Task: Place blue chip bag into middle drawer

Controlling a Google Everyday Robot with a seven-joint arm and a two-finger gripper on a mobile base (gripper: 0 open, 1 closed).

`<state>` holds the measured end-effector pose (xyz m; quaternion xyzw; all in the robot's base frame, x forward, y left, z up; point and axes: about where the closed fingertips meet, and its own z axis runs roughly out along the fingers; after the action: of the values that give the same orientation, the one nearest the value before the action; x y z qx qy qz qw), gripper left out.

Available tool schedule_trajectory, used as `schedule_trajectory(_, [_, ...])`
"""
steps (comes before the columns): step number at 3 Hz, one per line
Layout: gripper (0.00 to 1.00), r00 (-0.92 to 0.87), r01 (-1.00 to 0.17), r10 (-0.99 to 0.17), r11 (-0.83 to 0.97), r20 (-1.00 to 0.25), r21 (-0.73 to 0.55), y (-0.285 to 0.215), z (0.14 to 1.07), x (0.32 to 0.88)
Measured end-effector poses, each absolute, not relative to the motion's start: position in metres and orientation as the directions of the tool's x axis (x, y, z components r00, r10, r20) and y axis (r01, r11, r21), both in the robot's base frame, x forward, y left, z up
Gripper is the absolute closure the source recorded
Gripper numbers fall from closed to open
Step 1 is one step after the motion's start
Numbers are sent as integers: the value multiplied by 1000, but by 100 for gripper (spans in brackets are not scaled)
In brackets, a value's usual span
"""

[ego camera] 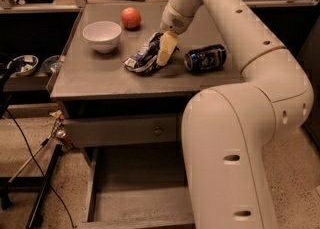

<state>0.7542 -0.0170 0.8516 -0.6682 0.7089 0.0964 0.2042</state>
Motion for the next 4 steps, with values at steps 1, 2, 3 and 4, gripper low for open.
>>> schedule_trajectory(1, [18,-24,-987,-907,89,-420,-136,-17,851,755])
schedule_trajectory(2, [49,-24,-987,-907,89,-420,-136,-17,851,755])
schedule_trajectory(3, [72,-24,-987,-907,89,-420,-136,-17,851,755])
schedule_trajectory(4, [99,-24,-987,-907,89,-420,-136,-17,851,755])
